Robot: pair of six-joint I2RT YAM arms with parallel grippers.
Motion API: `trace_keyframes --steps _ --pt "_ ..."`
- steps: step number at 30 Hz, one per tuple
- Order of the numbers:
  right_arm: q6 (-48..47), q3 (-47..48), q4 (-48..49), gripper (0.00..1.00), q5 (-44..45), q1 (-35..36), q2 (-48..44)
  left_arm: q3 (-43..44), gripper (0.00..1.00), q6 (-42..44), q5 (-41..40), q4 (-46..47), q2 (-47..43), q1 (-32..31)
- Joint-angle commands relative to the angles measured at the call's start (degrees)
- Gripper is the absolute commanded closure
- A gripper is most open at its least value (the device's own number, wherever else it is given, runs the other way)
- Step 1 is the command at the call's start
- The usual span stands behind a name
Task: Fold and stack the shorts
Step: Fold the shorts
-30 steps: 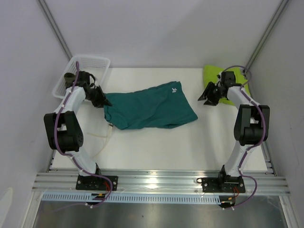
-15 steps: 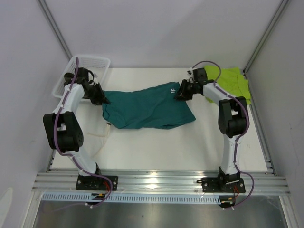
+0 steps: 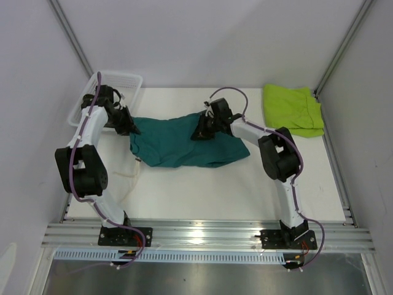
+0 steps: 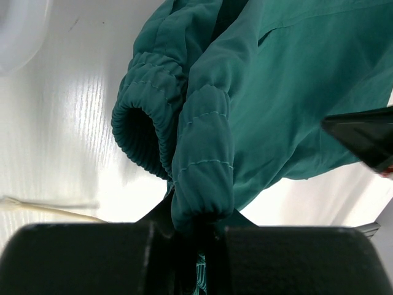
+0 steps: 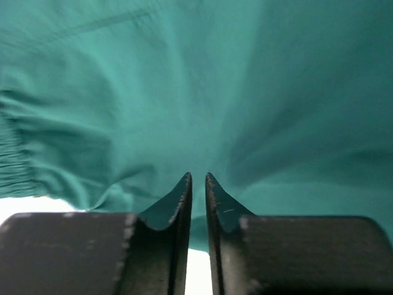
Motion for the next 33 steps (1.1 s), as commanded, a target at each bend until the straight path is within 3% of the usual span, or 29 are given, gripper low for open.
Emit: trace_keyframes --steps 1,15,22,33 --pt "1.32 3.55 0.88 0.85 4.63 3.35 3.65 4.23 1.00 1.37 -0.54 -1.19 -0.23 -0.08" --pt "7.55 4.26 -2.91 0.96 23.80 16.88 6.29 11.88 1.00 1.81 -2.99 -7.60 0.30 -4.03" --pt "12.56 14.89 0.59 0.97 15.03 23.22 15.59 11.44 1.00 1.45 -8.52 -12.18 -1.72 -5.80" --pt "17.05 27.45 0.88 0.97 11.85 24.54 23.78 15.30 1.00 4.44 -10.13 -15.43 -0.49 0.52"
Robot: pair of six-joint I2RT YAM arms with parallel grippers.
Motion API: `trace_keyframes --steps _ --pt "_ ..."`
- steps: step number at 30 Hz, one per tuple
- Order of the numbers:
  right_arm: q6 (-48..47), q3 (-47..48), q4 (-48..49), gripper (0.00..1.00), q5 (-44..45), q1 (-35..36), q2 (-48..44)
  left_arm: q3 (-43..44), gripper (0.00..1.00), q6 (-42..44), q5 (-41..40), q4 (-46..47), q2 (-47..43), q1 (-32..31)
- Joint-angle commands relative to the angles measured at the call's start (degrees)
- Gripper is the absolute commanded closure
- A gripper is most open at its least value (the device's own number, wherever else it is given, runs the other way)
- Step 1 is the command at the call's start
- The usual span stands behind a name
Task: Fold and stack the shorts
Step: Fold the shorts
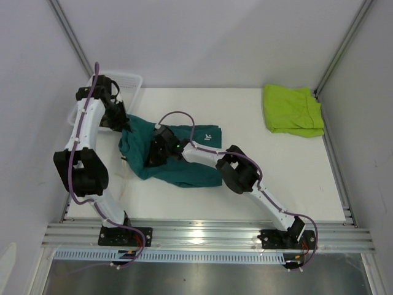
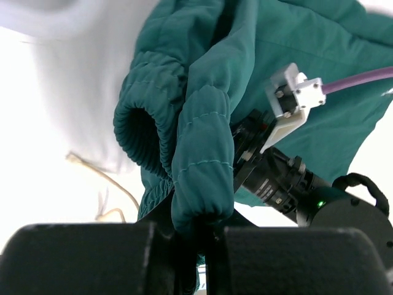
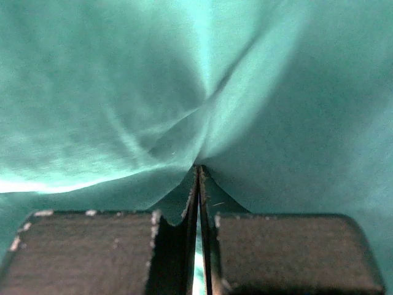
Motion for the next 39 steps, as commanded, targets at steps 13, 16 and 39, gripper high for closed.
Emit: trace_keyframes --steps 13,16,39 --pt "5.01 15.62 5.13 0.93 -1.01 0.26 9.56 6.82 1.00 3.21 2.50 -1.03 -0.47 12.37" --pt "2.99 14.38 6.81 0.93 -0.22 -0.53 7.45 6.82 1.00 3.47 1.37 -1.20 -0.46 11.58" --pt "-1.86 1.64 6.81 0.95 0.14 -6.25 -4.08 8.40 1.00 3.73 -2.51 -2.00 -0.64 8.67"
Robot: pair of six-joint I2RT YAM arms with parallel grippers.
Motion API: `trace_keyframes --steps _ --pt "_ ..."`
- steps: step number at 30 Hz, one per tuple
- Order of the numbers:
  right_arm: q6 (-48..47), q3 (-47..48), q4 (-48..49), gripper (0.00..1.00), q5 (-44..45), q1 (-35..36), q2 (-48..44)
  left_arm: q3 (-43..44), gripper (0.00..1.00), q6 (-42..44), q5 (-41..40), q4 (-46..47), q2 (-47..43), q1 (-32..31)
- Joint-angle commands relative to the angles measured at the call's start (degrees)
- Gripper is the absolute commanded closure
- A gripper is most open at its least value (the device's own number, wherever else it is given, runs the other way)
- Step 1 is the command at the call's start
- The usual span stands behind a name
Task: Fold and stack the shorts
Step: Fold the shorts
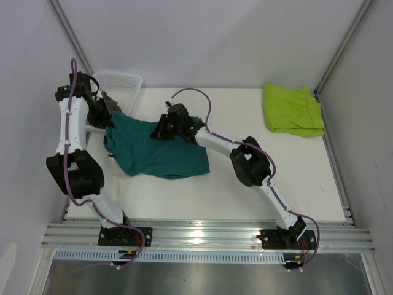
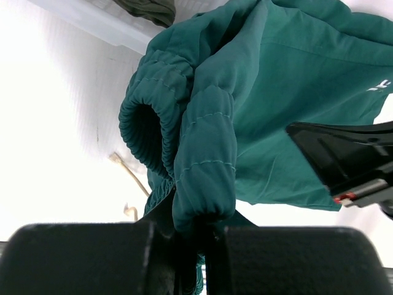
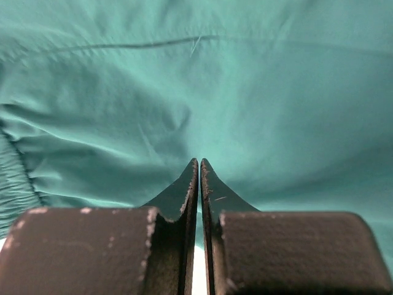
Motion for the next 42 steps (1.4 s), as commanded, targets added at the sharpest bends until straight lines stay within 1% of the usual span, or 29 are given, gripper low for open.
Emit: trace_keyframes --steps 1,5,7,10,18,22,25,27,30,36,39,42 --pt "1.34 -0.07 1.33 0.95 -2.16 1.71 2.33 2.76 1.00 0.67 -0.98 0.32 -0.55 -0.97" --pt "2.75 0.20 2.29 0.95 -3.65 2.24 4.36 2.67 1.00 -0.47 -1.32 0.06 -0.64 -2.55" --pt "3.54 0.29 1.86 0.95 -3.92 2.15 5.41 2.76 1.00 -1.26 -3.07 -0.64 -0.64 -4.12" --pt "3.54 2.22 -1.21 0.96 -3.39 2.06 6.73 2.41 1.00 -2.48 -3.52 -0.82 -0.90 -5.54" --pt "4.07 3.45 -7.63 0.98 -1.99 2.15 9.45 2.76 1.00 -6.79 -2.73 -2.31 -1.61 -9.31" --pt "4.51 2.31 -9.13 0.98 -1.20 2.33 9.89 5.83 1.00 -9.34 -2.21 -4.51 -0.64 -11.95" --pt "5.30 0.82 -8.26 0.99 -1.54 2.41 9.89 7.33 1.00 -11.01 -2.21 -5.74 0.06 -13.97" --pt "5.74 0.29 -8.16 0.98 -1.81 2.50 10.07 8.82 1.00 -12.33 -1.94 -6.27 0.41 -16.60" --pt "6.35 -0.93 -6.85 0.98 -2.42 2.59 10.34 10.49 1.00 -14.35 -1.15 -6.80 1.47 -18.10" --pt "8.46 -3.92 -2.55 0.98 -3.74 2.42 9.81 11.38 1.00 -17.69 0.08 -6.63 3.49 -19.51" --pt "9.25 -4.63 -0.78 0.98 -4.18 2.24 9.63 10.15 1.00 -19.53 1.66 -3.91 3.14 -19.60" --pt "9.60 -4.63 -0.25 0.98 -4.45 1.89 9.37 10.32 1.00 -20.16 2.19 -3.20 4.01 -19.60"
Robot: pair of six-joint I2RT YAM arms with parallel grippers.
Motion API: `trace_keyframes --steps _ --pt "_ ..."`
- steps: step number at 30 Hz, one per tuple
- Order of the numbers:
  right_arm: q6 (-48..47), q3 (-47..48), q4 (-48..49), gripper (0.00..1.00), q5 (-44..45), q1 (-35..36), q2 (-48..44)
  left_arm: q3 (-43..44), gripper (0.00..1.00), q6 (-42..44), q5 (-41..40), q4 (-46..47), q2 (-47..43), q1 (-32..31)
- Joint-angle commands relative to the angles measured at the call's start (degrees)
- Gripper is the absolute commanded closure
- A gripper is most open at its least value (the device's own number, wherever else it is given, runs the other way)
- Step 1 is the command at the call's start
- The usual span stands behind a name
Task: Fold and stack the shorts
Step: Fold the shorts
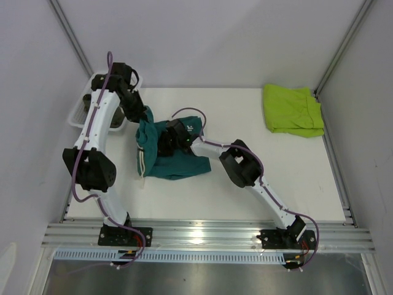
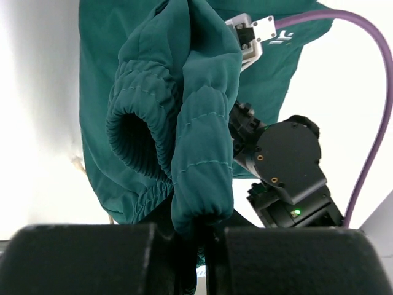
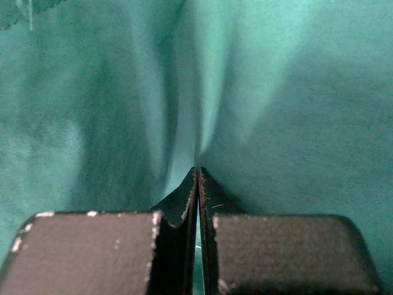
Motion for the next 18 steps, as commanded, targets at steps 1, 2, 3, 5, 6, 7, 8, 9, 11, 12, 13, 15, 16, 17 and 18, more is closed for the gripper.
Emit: trace_keyframes --steps 1,2,3,5,6,7,8,9,11,12,13,15,16,17,18 --pt "-0.03 -2.40 -2.46 0.98 0.80 -0.06 1.09 2.03 1.00 -2.80 2.80 1.79 0.71 -0.35" --pt "0.14 -2.84 -1.85 0.97 0.80 -0.32 0.65 2.39 1.00 -2.54 2.45 1.44 1.24 -0.35" --pt "0.06 -3.20 -1.49 0.96 1.15 -0.41 -0.40 2.91 1.00 -2.02 2.19 0.82 1.86 -0.35" --pt "-0.03 -3.99 -0.70 0.96 1.33 -1.20 -2.16 3.36 1.00 -1.22 0.70 0.38 2.30 -0.35" --pt "0.05 -3.99 -0.61 0.95 1.33 -1.38 -2.69 3.27 1.00 -0.96 0.52 0.03 2.30 -0.35" --pt "-0.21 -3.73 -0.96 0.95 1.41 -1.64 -3.04 3.27 1.00 -0.78 0.17 -0.06 2.30 -0.26" --pt "-0.12 -2.51 -1.57 0.95 1.50 -2.16 -3.22 3.36 1.00 -0.43 -0.18 -0.06 2.22 -0.26" --pt "-0.21 -2.06 -2.01 0.96 1.50 -2.52 -3.92 3.27 1.00 -0.25 -0.45 -0.23 1.95 -0.26" --pt "-0.12 -1.79 -1.84 0.95 1.59 -3.31 -4.89 3.36 1.00 -0.08 -0.63 -0.24 1.69 -0.17" --pt "0.05 -1.79 -1.84 0.95 1.68 -3.57 -6.20 3.36 1.00 0.01 -0.63 -0.32 1.43 -0.17" --pt "0.05 -1.79 -2.10 0.94 1.85 -3.84 -6.73 3.36 1.00 0.10 -0.54 -0.15 1.25 -0.08" --pt "-0.73 -1.27 -3.59 0.91 2.64 -4.45 -8.31 3.79 1.00 0.36 -0.62 -0.50 1.16 0.01" --pt "-1.17 -0.83 -4.64 0.89 2.99 -4.71 -8.76 3.97 1.00 0.54 -0.71 -0.67 1.16 0.01" --pt "-1.52 -0.65 -5.26 0.87 3.43 -4.98 -9.28 4.23 1.00 0.71 -0.71 -1.02 1.16 0.09" --pt "-2.05 -0.56 -6.14 0.85 3.61 -5.42 -9.90 4.32 1.00 0.80 -0.80 -1.11 1.16 0.09"
